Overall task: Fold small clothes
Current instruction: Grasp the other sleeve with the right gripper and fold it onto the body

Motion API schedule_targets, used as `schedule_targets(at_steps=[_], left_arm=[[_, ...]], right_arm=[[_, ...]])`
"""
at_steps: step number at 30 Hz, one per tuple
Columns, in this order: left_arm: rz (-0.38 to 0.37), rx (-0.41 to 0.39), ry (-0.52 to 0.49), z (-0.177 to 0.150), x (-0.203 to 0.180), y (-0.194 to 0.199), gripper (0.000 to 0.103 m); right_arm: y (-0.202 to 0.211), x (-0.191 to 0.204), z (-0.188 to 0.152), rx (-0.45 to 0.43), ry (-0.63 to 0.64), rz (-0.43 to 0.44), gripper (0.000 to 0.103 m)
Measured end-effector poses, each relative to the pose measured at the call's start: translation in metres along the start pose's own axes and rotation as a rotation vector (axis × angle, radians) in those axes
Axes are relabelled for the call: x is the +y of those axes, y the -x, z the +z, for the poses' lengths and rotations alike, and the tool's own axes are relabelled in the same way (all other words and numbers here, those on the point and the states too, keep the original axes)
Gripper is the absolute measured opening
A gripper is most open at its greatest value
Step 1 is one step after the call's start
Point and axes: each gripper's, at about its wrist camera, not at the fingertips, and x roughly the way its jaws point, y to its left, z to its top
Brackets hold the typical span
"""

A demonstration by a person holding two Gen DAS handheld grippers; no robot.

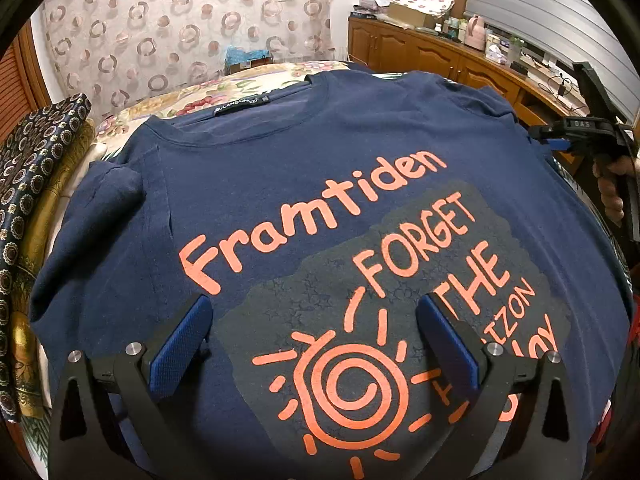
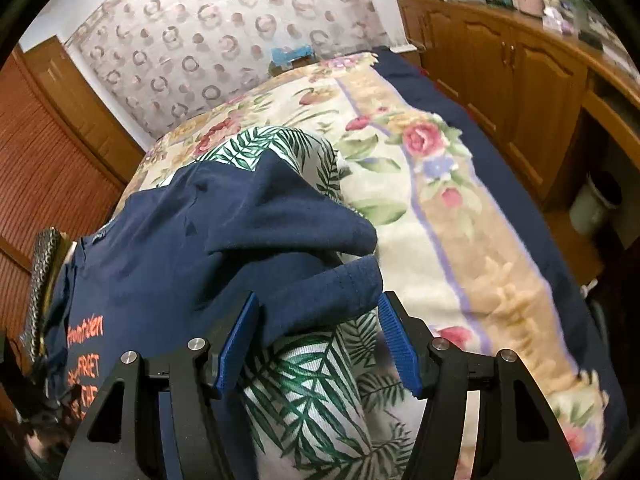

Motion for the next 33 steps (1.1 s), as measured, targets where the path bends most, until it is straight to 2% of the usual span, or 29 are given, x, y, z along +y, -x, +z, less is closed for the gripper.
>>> schedule_targets(at_steps=[3,5,9,11,15,19,21,26,27,28,30,33], left_arm=[[-0.001,0.001,0.002,0.001,0.002,-0.001,0.103],[0.001,0.001,0.004,0.001,0.001,0.000,0.103],[0.007,0.006,0.021,0.002,0.005,0.000,0.103],[0.005,0.003,0.031,0.001,0.006,0.003,0.103],[-0.007,-0.090,0.049,-0.002,0.008,0.025,0.103],[-0.058,-0.170,0.086,-0.005,0.013,0.054,0.103],[-0.056,-0.194,0.094,-0.006,0.015,0.065,0.103],[-0.059,-0.237,0.113,-0.012,0.023,0.085,0.103],[-0.066,-0.242,0.114,-0.014,0.023,0.087,0.103],[-0.069,-0.245,0.112,-0.017,0.023,0.089,0.103],[-0.070,-0.254,0.100,-0.022,0.022,0.093,0.103],[-0.062,-0.266,0.094,-0.029,0.021,0.097,0.103]], right_arm=[[0.000,-0.007,0.002,0.012,-0.009,0.004,0.064],[0.002,-0.008,0.004,0.012,0.001,0.023,0.053],[0.016,0.004,0.008,-0.029,0.077,-0.020,0.013],[0.029,0.018,0.009,-0.089,0.153,-0.061,0.009],[0.052,0.050,0.006,-0.190,0.278,-0.084,0.007],[0.076,0.096,-0.004,-0.280,0.412,-0.016,0.007],[0.084,0.123,-0.015,-0.303,0.487,0.039,0.007],[0.080,0.173,-0.052,-0.230,0.644,0.152,0.008],[0.077,0.178,-0.060,-0.208,0.660,0.156,0.018],[0.075,0.178,-0.064,-0.195,0.665,0.162,0.036],[0.074,0.172,-0.068,-0.177,0.661,0.176,0.058],[0.071,0.152,-0.062,-0.174,0.613,0.150,0.059]])
